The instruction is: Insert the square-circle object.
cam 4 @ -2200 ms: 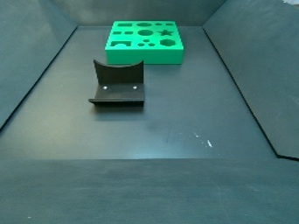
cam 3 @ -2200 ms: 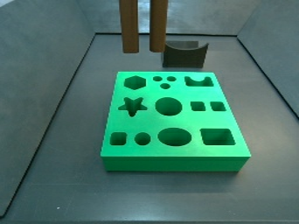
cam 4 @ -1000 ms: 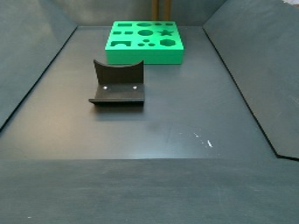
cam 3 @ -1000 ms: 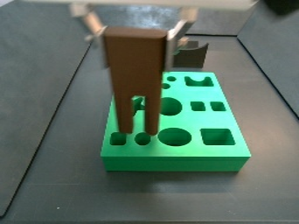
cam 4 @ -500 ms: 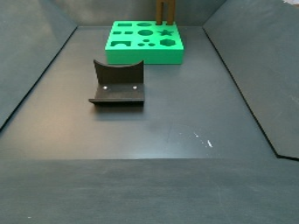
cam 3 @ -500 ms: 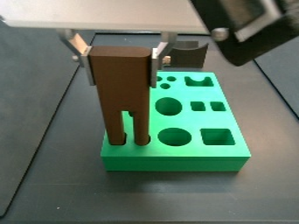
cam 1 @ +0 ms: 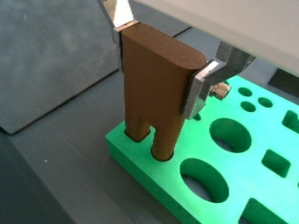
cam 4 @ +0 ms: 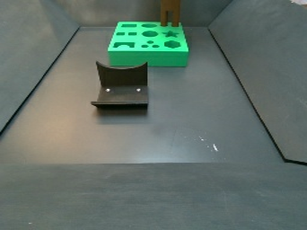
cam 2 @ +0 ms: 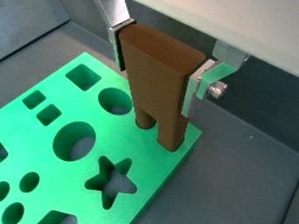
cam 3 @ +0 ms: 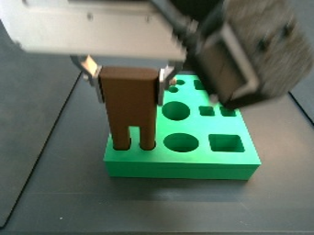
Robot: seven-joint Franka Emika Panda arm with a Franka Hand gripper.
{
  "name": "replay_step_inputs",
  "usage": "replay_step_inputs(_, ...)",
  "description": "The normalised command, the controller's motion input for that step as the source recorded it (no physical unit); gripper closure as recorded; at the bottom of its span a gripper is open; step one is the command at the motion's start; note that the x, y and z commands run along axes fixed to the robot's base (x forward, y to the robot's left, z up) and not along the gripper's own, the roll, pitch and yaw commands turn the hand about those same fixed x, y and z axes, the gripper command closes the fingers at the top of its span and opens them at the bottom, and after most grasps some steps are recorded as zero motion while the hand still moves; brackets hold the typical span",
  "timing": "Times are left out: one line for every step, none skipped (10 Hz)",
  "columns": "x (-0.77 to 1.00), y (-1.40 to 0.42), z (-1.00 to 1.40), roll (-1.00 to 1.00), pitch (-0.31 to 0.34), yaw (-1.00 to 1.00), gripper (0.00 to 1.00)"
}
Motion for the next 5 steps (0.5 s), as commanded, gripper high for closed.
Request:
replay_step_inputs(0.03,0.00,-0.96,-0.01,-0.141,0.03,1.00)
replay_step_inputs(0.01,0.00,-0.93,-0.02,-0.159,0.00,1.00)
replay_step_inputs(0.00,0.00,-0.57,-0.16,-0.261,0.00,1.00)
replay_step_inputs(0.00,0.22,0.00,-0.18,-0.017,-0.03,1.00)
replay_step_inputs(0.00,0.00,0.00,0.00,0.000,0.00,1.00)
